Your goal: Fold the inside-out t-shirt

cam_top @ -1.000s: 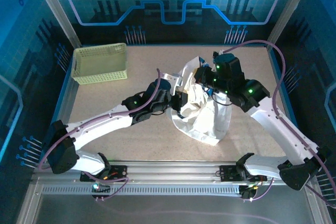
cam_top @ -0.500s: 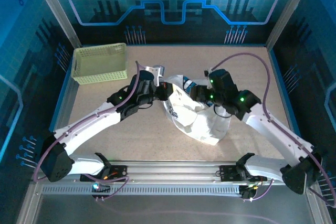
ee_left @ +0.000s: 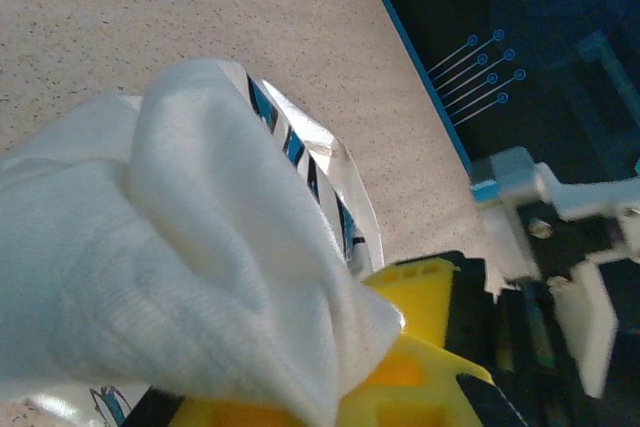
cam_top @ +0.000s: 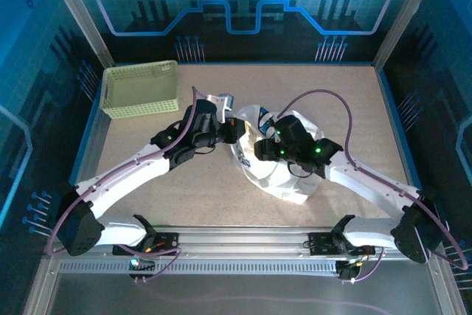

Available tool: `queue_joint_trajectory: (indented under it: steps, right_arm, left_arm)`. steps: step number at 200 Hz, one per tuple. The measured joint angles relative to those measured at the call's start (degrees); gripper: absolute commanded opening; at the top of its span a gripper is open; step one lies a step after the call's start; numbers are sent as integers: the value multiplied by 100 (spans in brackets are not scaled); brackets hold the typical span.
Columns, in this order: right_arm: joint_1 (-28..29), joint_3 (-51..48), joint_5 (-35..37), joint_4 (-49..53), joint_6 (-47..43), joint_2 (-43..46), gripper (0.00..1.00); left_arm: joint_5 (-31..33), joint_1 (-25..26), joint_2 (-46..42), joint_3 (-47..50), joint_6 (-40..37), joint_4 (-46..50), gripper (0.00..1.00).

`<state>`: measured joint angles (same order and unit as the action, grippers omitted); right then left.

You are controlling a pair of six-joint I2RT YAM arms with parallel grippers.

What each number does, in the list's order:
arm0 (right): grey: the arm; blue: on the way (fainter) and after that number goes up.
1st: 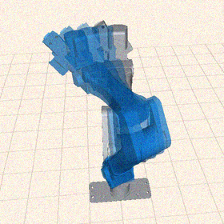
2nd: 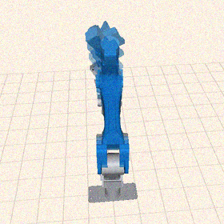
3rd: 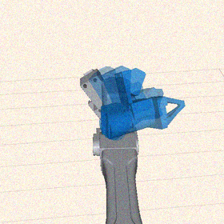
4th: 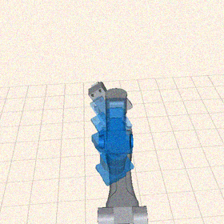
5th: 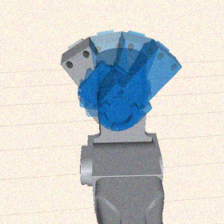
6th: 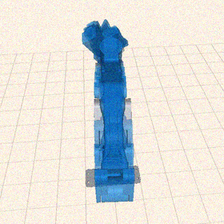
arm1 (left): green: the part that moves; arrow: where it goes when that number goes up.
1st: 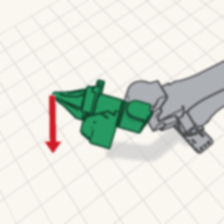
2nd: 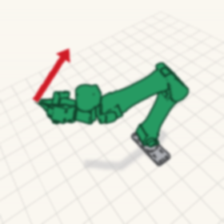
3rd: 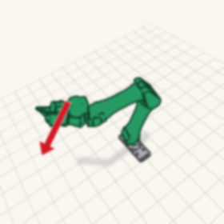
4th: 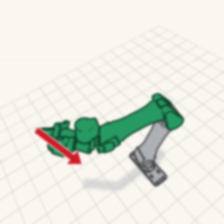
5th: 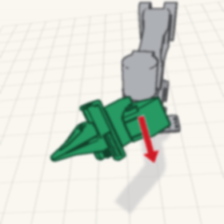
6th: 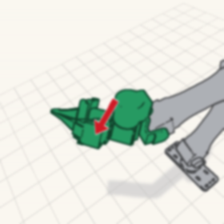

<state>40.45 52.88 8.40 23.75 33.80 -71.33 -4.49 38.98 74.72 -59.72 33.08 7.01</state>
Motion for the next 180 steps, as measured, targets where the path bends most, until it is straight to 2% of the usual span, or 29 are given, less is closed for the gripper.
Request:
queue_joint_trajectory:
  steps: [10,32,44,68,91,129,157,180]
  right_arm:
    - [-33,48,37,-96,-101,-153,48]
    - [-90,299,179,-149,-302,-492,12]
    - [-98,422,297,-125,-424,-529,0]
    - [-131,723,433,50,-651,-387,0]
    - [-146,1200,256,262,-938,-52,0]
    - [-157,1923,-785,166,-1143,614,0]
    - [-310,1985,-1611,68,-1115,879,0]
    - [-592,1733,-2002,-17,-990,933,0]
  left_arm:
    - [-28,0,-2,0,-2,0,2]
    - [-31,-7,-59,24,-39,26,2]
    - [-28,-37,-118,24,-87,94,2]
    - [48,-254,-243,-94,-313,483,1]
    - [166,-605,-354,-474,-608,907,3]
    - [269,-844,-761,-1121,-1121,1119,9]
    - [293,-846,-909,-1215,-1362,1141,16]
    - [501,-874,-634,-1248,-1408,1392,18]
